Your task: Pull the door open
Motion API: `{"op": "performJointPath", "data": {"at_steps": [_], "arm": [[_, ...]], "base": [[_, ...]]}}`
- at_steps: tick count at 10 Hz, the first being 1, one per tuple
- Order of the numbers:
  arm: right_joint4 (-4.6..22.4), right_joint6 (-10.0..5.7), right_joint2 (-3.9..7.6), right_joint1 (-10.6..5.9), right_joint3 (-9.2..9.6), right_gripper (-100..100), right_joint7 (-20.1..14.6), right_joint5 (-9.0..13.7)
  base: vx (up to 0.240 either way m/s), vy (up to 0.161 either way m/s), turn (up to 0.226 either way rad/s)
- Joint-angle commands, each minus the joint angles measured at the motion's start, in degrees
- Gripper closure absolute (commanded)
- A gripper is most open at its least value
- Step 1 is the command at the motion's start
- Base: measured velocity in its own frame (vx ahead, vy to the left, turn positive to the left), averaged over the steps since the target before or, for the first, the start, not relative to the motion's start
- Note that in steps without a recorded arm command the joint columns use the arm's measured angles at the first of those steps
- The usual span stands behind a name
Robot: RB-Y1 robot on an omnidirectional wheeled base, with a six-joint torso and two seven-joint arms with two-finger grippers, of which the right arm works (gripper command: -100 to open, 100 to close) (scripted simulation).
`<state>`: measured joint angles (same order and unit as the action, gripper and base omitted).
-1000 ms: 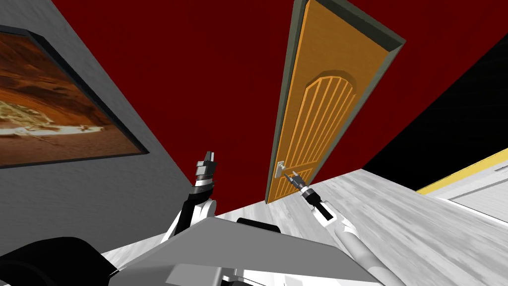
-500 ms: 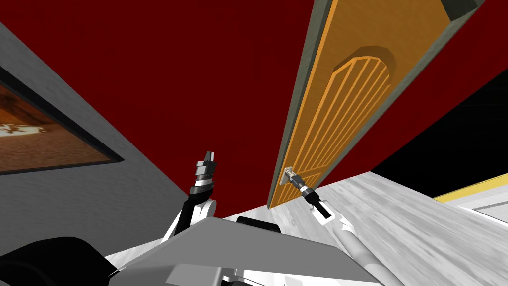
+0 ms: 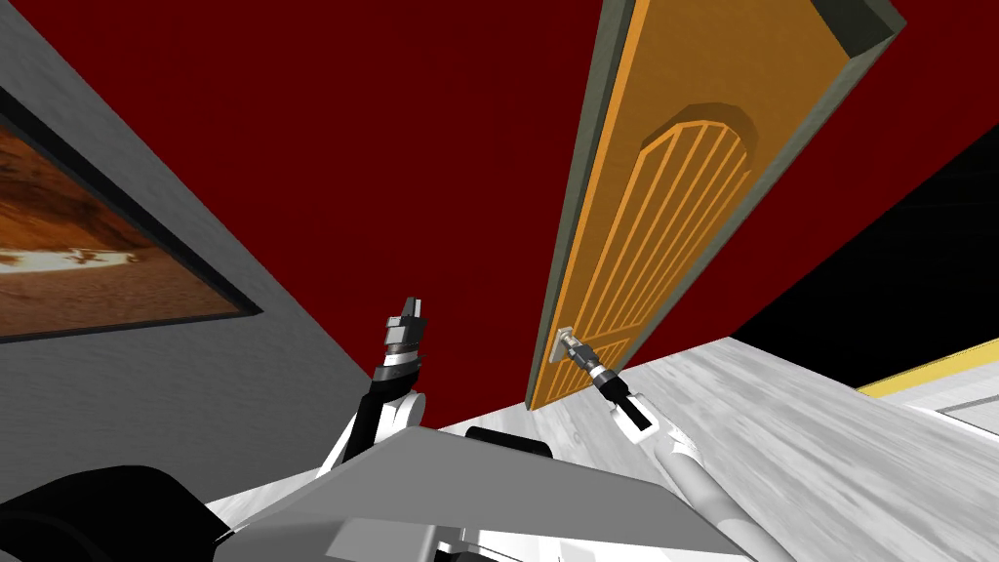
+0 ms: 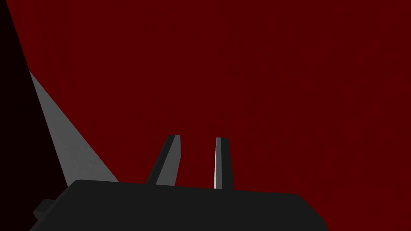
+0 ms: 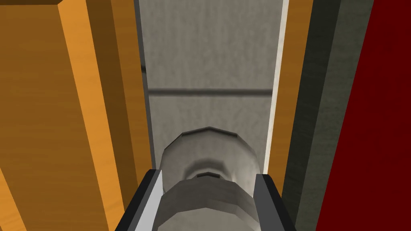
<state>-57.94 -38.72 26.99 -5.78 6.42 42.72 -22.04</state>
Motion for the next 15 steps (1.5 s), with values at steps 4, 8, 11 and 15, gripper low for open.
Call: {"op": "performJointPath", "data": {"at_steps": [4, 8, 11, 15], "arm": [[0.5, 0.54, -0.69, -0.69, -0.08, 100, -5.0, 3.1], [1.0, 0.98, -1.26, -1.26, -0.15, 100, -9.1, 5.7], [1.4, 1.37, -1.76, -1.76, -0.20, 100, -12.7, 7.9], [2.0, 1.97, -2.53, -2.52, -0.29, 100, -18.3, 11.4]], "base": [[-0.057, -0.064, 0.099], [-0.063, -0.060, 0.084], [-0.068, -0.068, 0.093], [-0.081, -0.071, 0.108]]}}
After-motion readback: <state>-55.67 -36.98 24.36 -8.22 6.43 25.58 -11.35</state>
